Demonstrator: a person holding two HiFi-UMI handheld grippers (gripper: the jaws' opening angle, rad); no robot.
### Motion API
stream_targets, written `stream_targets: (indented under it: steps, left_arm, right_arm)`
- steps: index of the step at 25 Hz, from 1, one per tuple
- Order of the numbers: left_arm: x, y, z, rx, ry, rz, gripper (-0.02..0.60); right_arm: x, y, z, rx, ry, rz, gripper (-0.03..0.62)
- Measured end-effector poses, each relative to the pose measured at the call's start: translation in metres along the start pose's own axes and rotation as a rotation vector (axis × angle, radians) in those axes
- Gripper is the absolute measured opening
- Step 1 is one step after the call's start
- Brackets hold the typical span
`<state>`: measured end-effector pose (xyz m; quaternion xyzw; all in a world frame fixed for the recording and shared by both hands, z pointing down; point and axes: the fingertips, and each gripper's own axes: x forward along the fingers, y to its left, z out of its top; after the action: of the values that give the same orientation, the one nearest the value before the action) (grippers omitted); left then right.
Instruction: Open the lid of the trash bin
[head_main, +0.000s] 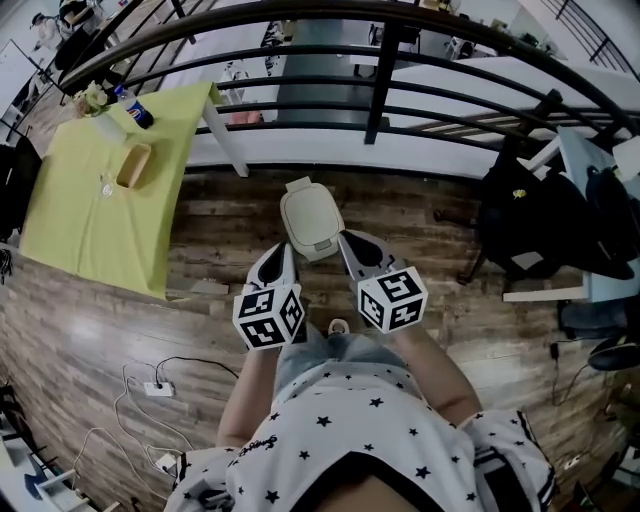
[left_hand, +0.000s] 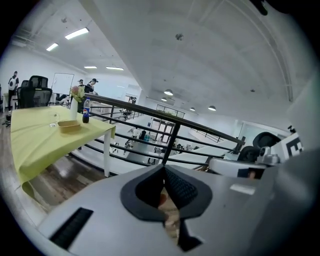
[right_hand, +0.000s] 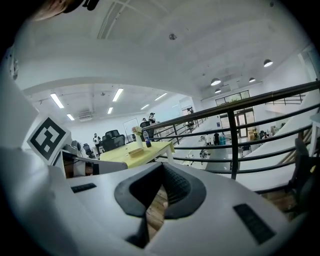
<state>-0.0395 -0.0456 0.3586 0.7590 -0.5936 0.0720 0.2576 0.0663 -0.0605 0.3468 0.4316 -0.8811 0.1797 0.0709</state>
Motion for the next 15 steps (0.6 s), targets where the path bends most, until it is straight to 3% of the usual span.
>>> stream_targets:
  steps: [6,15]
  left_arm:
    - [0.022,0.039,-0.001,-0.052,0.049,0.038,0.012]
    - [0.072,0.082,-0.028,-0.049,0.108,0.036,0.012]
  right_arm:
    - [0.035,-0.009,-0.011,0.004,0.05,-0.023,-0.006]
    - [0.083,-0.043,-0.058,0.037,0.123,-0.095,-0.006]
